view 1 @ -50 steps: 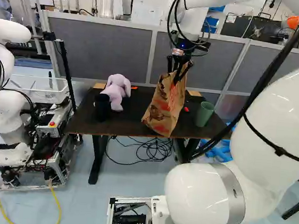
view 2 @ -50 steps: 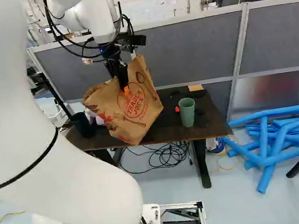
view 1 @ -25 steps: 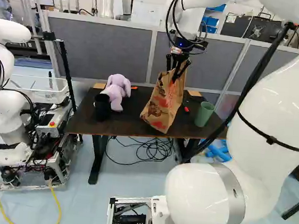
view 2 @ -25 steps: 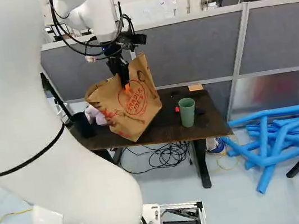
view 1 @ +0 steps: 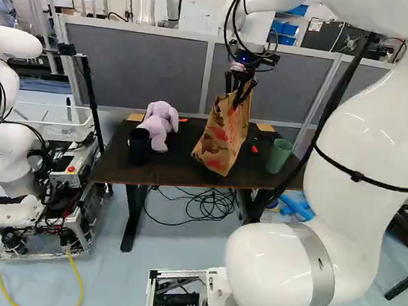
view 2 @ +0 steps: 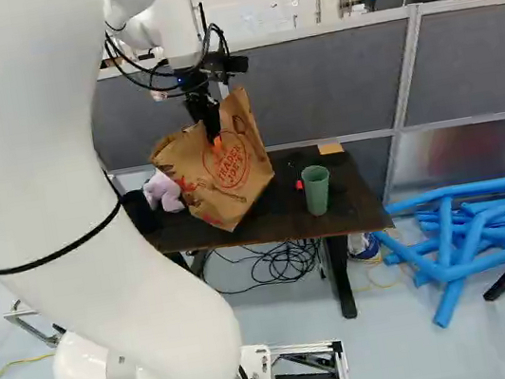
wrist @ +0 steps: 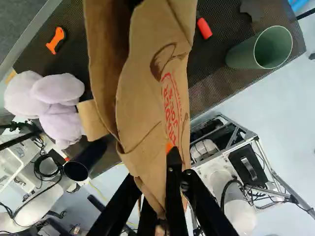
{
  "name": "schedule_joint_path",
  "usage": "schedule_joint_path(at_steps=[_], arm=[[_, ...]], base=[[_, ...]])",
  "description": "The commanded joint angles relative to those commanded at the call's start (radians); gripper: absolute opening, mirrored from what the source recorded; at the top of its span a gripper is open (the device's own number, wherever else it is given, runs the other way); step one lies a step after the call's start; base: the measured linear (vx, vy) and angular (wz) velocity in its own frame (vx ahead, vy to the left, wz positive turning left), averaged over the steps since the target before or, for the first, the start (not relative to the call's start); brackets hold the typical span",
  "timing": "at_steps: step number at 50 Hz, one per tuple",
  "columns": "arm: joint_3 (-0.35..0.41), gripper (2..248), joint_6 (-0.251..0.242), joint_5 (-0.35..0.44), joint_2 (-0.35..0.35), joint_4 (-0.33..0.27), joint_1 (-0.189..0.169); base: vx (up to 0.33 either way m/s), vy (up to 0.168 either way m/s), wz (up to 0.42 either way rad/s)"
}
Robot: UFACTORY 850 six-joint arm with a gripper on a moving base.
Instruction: Pick up the bag on the ground and place it on the table
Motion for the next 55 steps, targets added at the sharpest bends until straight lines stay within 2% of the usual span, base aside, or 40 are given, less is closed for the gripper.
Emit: schedule_joint_path(at_steps=[26,55], arm=[[-0.093,21,0.000,0.000,-0.087,0.000,-0.010],[-0.211,21,0.000,-0.009,-0.258,0.000,-0.025]], base=[[0.000,0.000,0.000],[0.000,0.000,0.000]])
